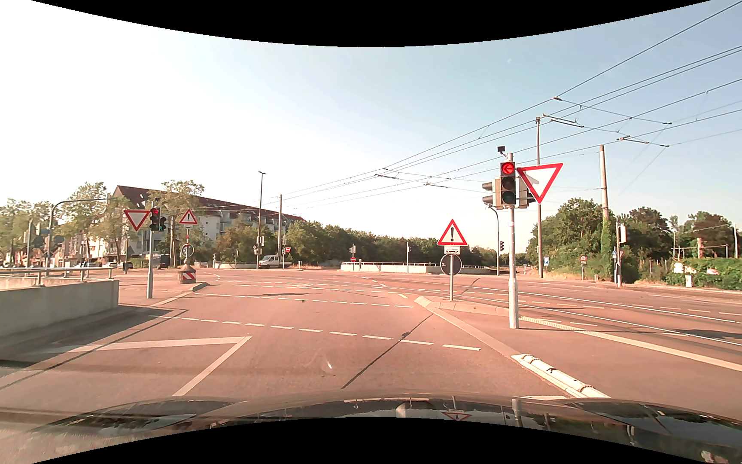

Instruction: Follow the waypoints while adhering to traffic rules and regulations

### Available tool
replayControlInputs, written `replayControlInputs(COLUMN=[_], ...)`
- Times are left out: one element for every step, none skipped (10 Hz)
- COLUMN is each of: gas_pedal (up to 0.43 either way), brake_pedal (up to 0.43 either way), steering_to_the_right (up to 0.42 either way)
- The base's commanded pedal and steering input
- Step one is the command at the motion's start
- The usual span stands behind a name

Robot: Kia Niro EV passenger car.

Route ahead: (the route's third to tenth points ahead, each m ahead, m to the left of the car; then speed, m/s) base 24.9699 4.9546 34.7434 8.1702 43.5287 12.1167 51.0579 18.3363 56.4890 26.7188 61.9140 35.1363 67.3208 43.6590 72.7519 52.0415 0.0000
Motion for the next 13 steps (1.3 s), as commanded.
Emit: replayControlInputs(gas_pedal=[0.0, 0.0, 0.0, 0.0, 0.0, 0.0, 0.0, 0.0, 0.0, 0.0, 0.0, 0.0, 0.0], brake_pedal=[0.232, 0.232, 0.232, 0.232, 0.232, 0.232, 0.232, 0.232, 0.232, 0.232, 0.232, 0.232, 0.232], steering_to_the_right=[-0.082, -0.082, -0.082, -0.082, -0.082, -0.082, -0.082, -0.082, -0.082, -0.082, -0.082, -0.082, -0.082])
